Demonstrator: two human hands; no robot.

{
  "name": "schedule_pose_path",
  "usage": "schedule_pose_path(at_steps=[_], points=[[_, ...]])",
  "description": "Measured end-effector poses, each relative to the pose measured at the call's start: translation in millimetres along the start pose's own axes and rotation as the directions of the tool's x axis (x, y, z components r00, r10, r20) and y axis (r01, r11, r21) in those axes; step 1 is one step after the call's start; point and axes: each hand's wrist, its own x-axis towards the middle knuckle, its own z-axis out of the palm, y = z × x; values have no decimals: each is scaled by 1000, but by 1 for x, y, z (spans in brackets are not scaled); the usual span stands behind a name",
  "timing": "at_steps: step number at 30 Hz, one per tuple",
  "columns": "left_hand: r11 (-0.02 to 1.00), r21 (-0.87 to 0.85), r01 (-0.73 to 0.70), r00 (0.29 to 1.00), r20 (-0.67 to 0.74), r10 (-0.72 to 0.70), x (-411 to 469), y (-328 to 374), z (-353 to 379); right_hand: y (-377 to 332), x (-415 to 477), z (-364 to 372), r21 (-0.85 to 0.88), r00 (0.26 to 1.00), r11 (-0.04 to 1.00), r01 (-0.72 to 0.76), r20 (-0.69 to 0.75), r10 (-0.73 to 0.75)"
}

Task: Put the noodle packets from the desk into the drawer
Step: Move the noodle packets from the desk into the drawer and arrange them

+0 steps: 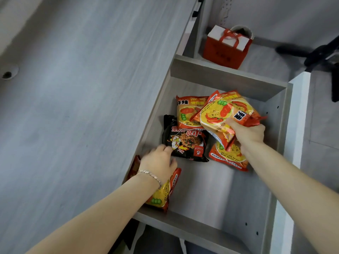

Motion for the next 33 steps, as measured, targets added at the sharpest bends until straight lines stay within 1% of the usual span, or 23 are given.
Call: schedule_pose_path(at_steps=[3,4,6,7,9,11,12,13,14,15,16,17,18,19,20,22,26,27,29,30,31,32,33], points=[[967,-218,-132,949,-309,60,0,13,-22,1,-19,-13,-130,966,958,255,65,-248],[941,-270,-202,912,-402,81,0,17,-30,-1,-28,-20,-208,915,893,400,145,-376],[897,-278,-344,840,-519,161,1,26,-48,-12,-46,-33,-317,745,677,664,361,-562],[888,-245,-389,832,-508,225,1,30,-55,-20,-56,-39,-328,651,568,755,477,-590],[889,-225,-398,884,-352,307,-2,37,-61,-35,-74,-43,-263,445,376,889,691,-570],[849,-399,-346,937,-197,289,-7,41,-57,-40,-87,-42,-179,252,188,966,821,-513],[795,-534,-289,957,-150,247,-11,43,-53,-36,-89,-41,-154,192,117,981,837,-512],[727,-651,-217,976,-122,182,-14,43,-49,-30,-90,-40,-154,177,88,984,821,-543],[653,-746,-134,991,-102,88,-16,41,-44,-21,-89,-39,-180,218,123,976,775,-594],[569,-821,-36,998,-61,-25,-16,38,-38,-12,-87,-37,-218,313,225,950,706,-635],[468,-880,77,991,17,-132,-16,34,-31,-2,-84,-36,-252,447,379,891,636,-629],[347,-919,189,970,119,-214,-15,30,-24,8,-81,-34,-277,591,550,788,592,-548],[218,-933,288,938,229,-259,-15,27,-17,19,-77,-31,-294,700,700,650,591,-402],[100,-925,367,904,330,-273,-15,25,-11,29,-72,-28,-297,749,807,511,614,-248],[7,-905,425,874,408,-265,-16,24,-5,37,-67,-25,-287,750,865,413,645,-144],[-58,-877,476,850,477,-225,-17,24,5,47,-57,-22,-255,705,873,416,696,-132],[32,-878,477,863,462,-204,-20,16,15,47,-44,-28,-218,620,837,501,766,-172],[134,-889,438,886,403,-229,-21,12,18,48,-41,-31,-224,614,832,508,772,-167],[527,-806,269,956,158,-246,-25,3,22,51,-33,-38,-288,627,787,546,763,-155],[725,-669,161,978,7,-210,-27,-1,23,54,-30,-41,-331,629,749,573,764,-143],[865,-497,69,982,-117,-145,-29,-6,23,59,-28,-42,-378,626,704,601,770,-122],[938,-346,7,981,-179,-74,-29,-10,24,65,-27,-42,-426,624,655,624,776,-90],[971,-239,-25,985,-173,-18,-27,-14,27,73,-28,-40,-465,620,609,642,783,-55]])
